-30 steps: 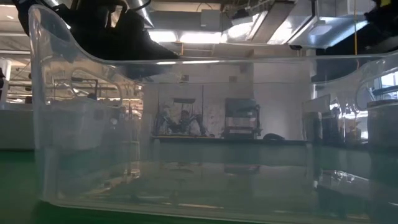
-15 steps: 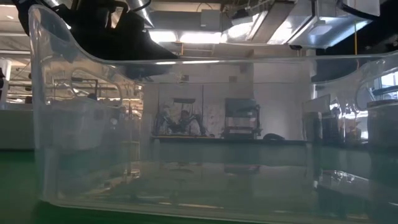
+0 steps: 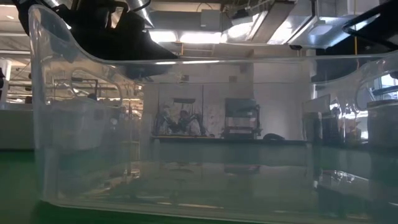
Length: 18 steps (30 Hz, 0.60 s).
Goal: Sort spices by type
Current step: Put the black spice bottle into the top transparent bin
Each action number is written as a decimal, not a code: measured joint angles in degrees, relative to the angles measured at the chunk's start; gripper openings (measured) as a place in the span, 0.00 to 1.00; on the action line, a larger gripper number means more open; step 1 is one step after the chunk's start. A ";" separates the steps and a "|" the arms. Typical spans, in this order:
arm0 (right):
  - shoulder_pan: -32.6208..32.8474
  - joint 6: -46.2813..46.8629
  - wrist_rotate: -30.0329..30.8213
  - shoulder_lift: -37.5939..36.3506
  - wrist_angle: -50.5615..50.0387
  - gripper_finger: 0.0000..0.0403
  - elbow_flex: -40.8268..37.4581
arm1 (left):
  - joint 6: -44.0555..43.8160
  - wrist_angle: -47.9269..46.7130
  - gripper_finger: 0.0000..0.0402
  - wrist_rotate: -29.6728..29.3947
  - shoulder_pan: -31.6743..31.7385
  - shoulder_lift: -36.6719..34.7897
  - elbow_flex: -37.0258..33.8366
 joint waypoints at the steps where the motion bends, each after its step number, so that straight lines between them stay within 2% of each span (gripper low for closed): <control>1: 0.03 0.01 0.28 -0.04 -0.04 0.80 -0.18 | 0.25 0.04 0.73 -0.02 -0.02 0.00 0.00; 4: -0.08 -0.06 0.82 -0.03 -0.19 0.80 -0.35 | 0.42 0.05 0.73 -0.13 -0.01 0.00 0.00; 7: -0.11 -0.34 0.84 -0.03 -0.17 0.75 -0.35 | 0.40 0.02 0.73 -0.13 -0.02 0.00 0.00; 13: -0.08 -3.56 0.60 -0.07 0.05 0.52 -0.27 | 0.56 0.01 0.73 -0.13 -0.02 0.00 0.00; 18: -0.72 -14.23 2.32 -0.08 -0.52 0.51 1.73 | 0.78 -0.29 0.73 0.01 -0.13 0.00 0.00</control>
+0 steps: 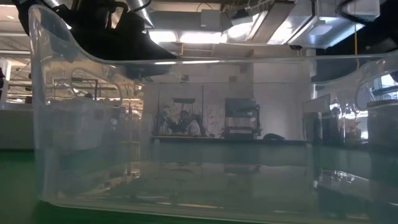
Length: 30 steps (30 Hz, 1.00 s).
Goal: Sort spices by type
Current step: Put the black spice bottle into the top transparent bin
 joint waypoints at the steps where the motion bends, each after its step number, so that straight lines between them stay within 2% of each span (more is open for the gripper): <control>1: -0.55 -2.73 1.04 0.00 -0.04 0.51 0.25 | -0.25 -0.03 0.73 0.58 0.00 0.00 0.00; 10: -9.48 -31.25 12.52 0.00 -2.37 0.51 3.13 | -2.12 -0.84 0.73 7.07 -1.91 1.85 3.31; 17: -17.70 -52.03 19.07 -0.02 -1.00 0.51 3.91 | -3.43 -6.68 0.73 8.67 -4.78 12.32 13.84; 23: -21.57 -60.28 21.14 -0.04 -0.42 0.51 3.94 | -4.59 -11.77 0.76 11.89 -5.17 19.62 24.50; 30: -21.58 -64.51 24.21 -0.26 -0.06 0.51 5.03 | -4.08 -18.42 0.86 12.66 -5.09 26.46 32.82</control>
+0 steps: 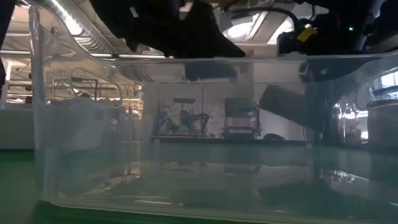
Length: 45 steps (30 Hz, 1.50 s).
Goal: Sort spices by type
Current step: Put the black spice bottle into the top transparent bin
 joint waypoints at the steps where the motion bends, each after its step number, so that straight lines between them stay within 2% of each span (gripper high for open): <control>1: 0.00 -0.74 0.44 0.00 0.15 0.51 0.32 | 0.44 -0.02 0.86 0.05 -0.03 1.35 0.73; 7: 0.00 -3.79 3.76 0.00 0.25 0.51 1.91 | 3.16 2.04 0.85 2.48 -0.85 7.44 4.02; 20: -0.87 -7.08 4.22 0.00 4.44 0.51 2.20 | 4.30 2.39 0.84 5.67 -1.01 11.65 6.98; 24: -0.87 -7.28 4.15 0.00 4.59 0.51 2.21 | 5.87 2.72 0.73 5.76 -1.01 12.31 6.98; 28: -0.87 -7.97 4.21 0.00 4.64 0.51 2.21 | 6.57 2.85 0.54 6.49 -1.01 12.31 6.98; 30: -0.86 -8.41 4.53 0.00 4.59 0.55 2.21 | 7.22 2.99 0.46 6.49 -1.01 12.19 6.96; 33: -0.83 -8.49 4.00 0.01 3.49 0.67 2.60 | 8.87 2.06 0.46 6.36 -1.01 11.67 6.94; 37: -0.31 -6.45 3.54 0.02 -8.20 0.82 7.24 | 10.88 -4.38 0.46 6.03 -0.75 8.11 6.15; 39: 0.96 -6.26 3.86 -0.78 -12.50 0.86 8.24 | 12.00 -4.52 0.46 6.03 -0.55 5.35 3.86; 42: 2.18 -6.88 5.27 -3.61 -12.49 0.90 7.15 | 12.21 -0.88 0.46 6.16 0.39 0.61 -2.04; 45: 0.97 -7.82 6.32 -8.10 -7.91 0.90 2.59 | 10.29 7.94 0.46 6.11 2.07 -3.91 -9.51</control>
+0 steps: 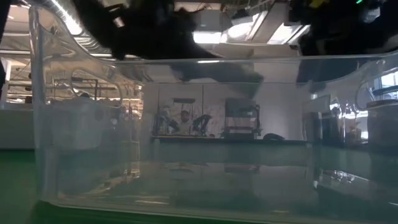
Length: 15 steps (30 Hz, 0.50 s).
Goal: Sort spices by type
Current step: Put the black spice bottle into the top transparent bin
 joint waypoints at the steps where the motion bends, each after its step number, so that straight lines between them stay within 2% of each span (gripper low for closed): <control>1: -0.73 -0.96 0.46 -1.79 4.04 0.90 -2.12 | -0.90 3.80 0.46 -0.06 0.51 -1.16 -2.55; 4: -4.39 -6.60 -1.21 -7.55 16.99 0.91 -9.32 | -3.49 15.61 0.46 0.09 1.71 -3.25 -9.08; 8: -12.91 -15.21 -8.42 -12.93 39.12 0.91 -19.58 | -5.91 27.86 0.46 0.19 3.24 -3.69 -13.86; 12: -22.61 -21.14 -17.25 -13.82 58.87 0.91 -26.37 | -6.15 33.37 0.46 0.18 4.91 -3.70 -14.92; 15: -28.76 -24.64 -21.15 -13.07 70.36 0.91 -29.33 | -6.00 37.54 0.46 0.17 6.81 -3.69 -14.94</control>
